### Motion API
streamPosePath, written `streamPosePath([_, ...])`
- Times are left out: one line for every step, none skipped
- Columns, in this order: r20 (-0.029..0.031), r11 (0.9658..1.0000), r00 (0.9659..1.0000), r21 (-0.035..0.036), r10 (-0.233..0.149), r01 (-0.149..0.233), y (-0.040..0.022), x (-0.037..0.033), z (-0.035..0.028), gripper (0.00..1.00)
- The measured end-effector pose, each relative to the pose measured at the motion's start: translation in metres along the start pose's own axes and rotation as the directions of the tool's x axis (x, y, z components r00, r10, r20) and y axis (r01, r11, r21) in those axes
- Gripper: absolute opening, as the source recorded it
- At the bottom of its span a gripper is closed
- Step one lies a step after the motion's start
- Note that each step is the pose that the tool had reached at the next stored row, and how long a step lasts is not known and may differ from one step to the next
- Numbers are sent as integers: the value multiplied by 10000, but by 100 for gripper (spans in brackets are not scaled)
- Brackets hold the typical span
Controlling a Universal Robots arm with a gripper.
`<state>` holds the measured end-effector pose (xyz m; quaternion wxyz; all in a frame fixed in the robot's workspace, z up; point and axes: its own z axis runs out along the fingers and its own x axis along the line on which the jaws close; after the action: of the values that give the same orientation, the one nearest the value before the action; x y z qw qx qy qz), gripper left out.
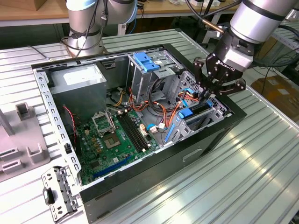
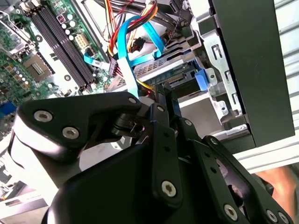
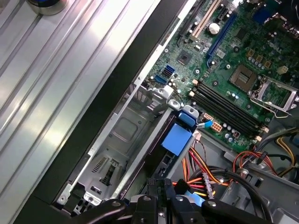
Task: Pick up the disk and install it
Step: 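Insert the first disk wire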
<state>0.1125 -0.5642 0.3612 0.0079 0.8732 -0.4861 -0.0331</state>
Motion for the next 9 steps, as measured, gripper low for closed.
streamPosePath([5,10000,10000,5,97,-97,0,0,1,17])
streamPosePath([7,9999,9999,7,143,-143,0,0,2,17])
streamPosePath([11,9997,9997,11,226,-226,0,0,2,17])
streamPosePath([15,9995,9995,16,321,-321,0,0,3,17])
streamPosePath([20,9991,9991,21,422,-422,0,0,5,17])
streamPosePath([24,9988,9988,24,489,-489,0,0,5,17])
streamPosePath([26,9985,9985,27,540,-540,0,0,6,17])
streamPosePath([31,9979,9979,32,652,-652,0,0,7,17])
streamPosePath([36,9971,9971,37,754,-754,0,0,8,17])
